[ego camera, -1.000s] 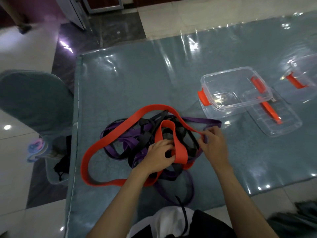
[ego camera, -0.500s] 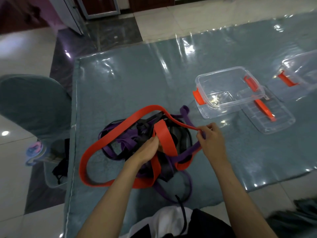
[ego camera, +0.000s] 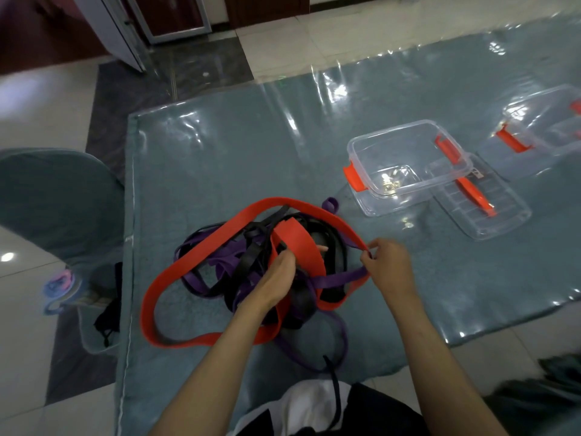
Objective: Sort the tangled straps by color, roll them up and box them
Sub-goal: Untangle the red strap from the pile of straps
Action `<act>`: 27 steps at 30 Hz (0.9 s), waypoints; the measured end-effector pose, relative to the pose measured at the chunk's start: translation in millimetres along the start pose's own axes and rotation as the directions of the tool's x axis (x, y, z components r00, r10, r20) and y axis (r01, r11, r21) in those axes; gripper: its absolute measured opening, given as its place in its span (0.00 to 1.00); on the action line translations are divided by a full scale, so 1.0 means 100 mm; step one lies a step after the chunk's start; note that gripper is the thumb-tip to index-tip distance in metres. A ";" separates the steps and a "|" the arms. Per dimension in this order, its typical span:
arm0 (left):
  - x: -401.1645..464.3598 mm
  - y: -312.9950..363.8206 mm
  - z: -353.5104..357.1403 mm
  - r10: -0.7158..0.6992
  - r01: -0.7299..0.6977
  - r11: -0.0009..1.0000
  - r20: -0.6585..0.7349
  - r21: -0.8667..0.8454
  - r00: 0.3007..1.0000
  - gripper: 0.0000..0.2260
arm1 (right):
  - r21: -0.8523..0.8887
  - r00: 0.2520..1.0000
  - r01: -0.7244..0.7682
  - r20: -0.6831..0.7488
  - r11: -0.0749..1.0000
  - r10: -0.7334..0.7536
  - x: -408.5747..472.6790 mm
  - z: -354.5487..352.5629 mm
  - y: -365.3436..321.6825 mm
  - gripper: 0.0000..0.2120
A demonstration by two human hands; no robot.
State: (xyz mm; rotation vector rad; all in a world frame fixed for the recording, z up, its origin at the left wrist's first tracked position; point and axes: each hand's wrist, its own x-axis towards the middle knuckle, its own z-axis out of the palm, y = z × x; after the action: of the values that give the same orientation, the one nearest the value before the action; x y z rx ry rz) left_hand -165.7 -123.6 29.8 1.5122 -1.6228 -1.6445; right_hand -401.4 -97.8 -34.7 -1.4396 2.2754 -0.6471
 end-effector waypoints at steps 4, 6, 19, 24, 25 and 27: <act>-0.06 -0.09 -0.04 -0.018 0.000 0.955 -0.060 -0.297 0.998 0.26 | -0.053 0.996 -0.057 0.062 0.997 0.061 -0.05 0.04 -0.02 0.09; -0.07 -0.02 -0.04 -0.024 0.004 0.895 -0.039 -0.446 0.999 0.27 | -0.045 0.998 -0.038 0.057 0.998 0.041 -0.06 0.05 -0.05 0.10; -0.13 0.15 -0.03 0.066 -0.057 0.788 -0.008 -0.613 0.998 0.25 | 0.233 0.846 0.379 0.306 0.896 -0.437 -0.01 0.10 -0.07 0.12; -0.13 0.19 -0.14 0.021 -0.023 0.796 -0.011 -0.604 1.000 0.25 | 0.153 0.727 0.261 0.618 0.953 -0.298 -0.03 0.30 -0.12 0.07; -0.12 0.20 -0.16 0.000 -0.020 0.799 -0.033 -0.601 0.999 0.25 | 0.136 0.744 0.240 0.610 0.961 -0.272 -0.03 0.32 -0.12 0.07; -0.11 0.22 -0.19 -0.025 -0.023 0.797 -0.071 -0.604 0.997 0.24 | 0.082 0.797 0.231 0.555 0.970 -0.237 -0.02 0.33 -0.11 0.07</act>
State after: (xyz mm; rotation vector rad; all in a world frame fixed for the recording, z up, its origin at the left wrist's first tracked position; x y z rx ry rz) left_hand -154.5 -129.0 58.5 1.2086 -0.9037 -1.8401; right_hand -374.7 -105.9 -55.9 -1.6555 1.6473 -0.2408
